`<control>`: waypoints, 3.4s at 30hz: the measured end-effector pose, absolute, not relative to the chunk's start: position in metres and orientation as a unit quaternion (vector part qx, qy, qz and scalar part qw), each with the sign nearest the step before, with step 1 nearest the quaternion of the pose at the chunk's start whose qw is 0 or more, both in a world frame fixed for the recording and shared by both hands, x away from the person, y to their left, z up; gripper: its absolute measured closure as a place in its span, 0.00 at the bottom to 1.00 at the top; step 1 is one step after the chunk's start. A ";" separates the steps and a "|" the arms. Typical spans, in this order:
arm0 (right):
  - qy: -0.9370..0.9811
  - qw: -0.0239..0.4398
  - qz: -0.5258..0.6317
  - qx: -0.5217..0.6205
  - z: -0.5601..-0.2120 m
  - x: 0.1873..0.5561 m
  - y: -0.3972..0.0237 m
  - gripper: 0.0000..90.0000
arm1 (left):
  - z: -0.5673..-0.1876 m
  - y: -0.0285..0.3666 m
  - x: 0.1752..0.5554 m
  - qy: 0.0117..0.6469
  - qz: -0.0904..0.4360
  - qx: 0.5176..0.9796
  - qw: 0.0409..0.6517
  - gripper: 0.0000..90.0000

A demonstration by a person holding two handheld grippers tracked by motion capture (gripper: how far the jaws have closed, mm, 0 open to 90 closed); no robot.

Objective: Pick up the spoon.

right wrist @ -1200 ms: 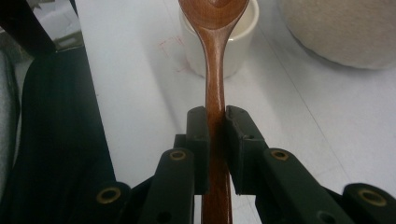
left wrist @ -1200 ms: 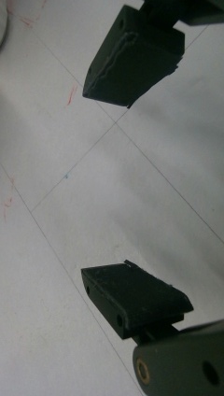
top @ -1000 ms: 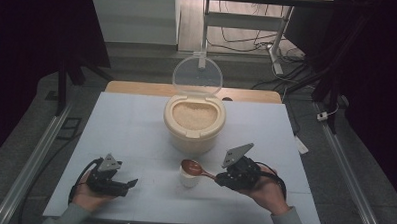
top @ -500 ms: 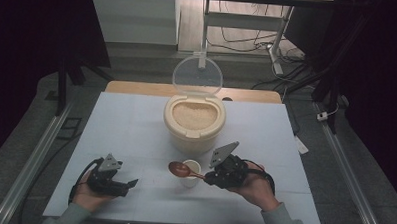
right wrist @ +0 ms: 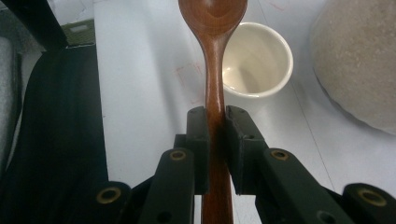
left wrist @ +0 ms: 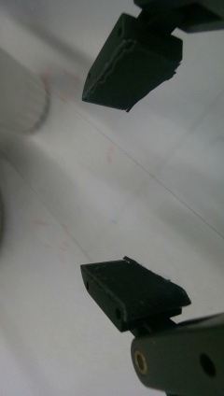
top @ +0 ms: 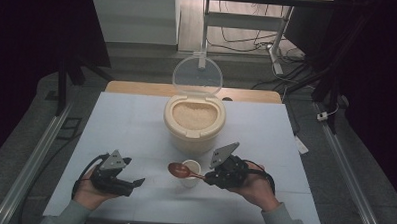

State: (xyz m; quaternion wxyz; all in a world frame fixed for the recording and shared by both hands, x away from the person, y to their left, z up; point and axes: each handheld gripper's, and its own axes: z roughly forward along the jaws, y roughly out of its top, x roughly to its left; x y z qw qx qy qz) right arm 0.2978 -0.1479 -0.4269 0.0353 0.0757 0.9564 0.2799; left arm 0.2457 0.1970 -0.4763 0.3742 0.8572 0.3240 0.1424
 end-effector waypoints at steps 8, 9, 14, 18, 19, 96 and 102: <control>0.956 0.037 0.282 0.067 -0.427 0.295 -0.144 0.88 | -0.432 0.141 0.241 0.219 0.131 0.894 0.368 0.20; 0.958 0.039 0.278 0.064 -0.426 0.295 -0.143 0.88 | -0.429 0.131 0.242 0.202 0.126 0.903 0.358 0.20; 0.958 0.042 0.279 0.057 -0.426 0.292 -0.139 0.88 | -0.431 0.080 0.255 0.137 0.128 0.937 0.295 0.27; 0.957 0.043 0.284 0.049 -0.425 0.289 -0.138 0.88 | -0.432 0.057 0.261 0.114 0.121 0.948 0.273 0.33; 0.957 0.042 0.282 0.044 -0.424 0.289 -0.138 0.88 | -0.433 0.054 0.262 0.111 0.117 0.948 0.274 0.35; 0.755 0.037 0.561 0.337 -0.432 0.283 -0.186 0.71 | -0.434 0.066 0.267 0.147 0.150 0.903 0.375 0.88; 0.745 0.024 0.589 0.312 -0.431 0.282 -0.186 0.81 | -0.434 0.068 0.267 0.147 0.151 0.903 0.375 0.88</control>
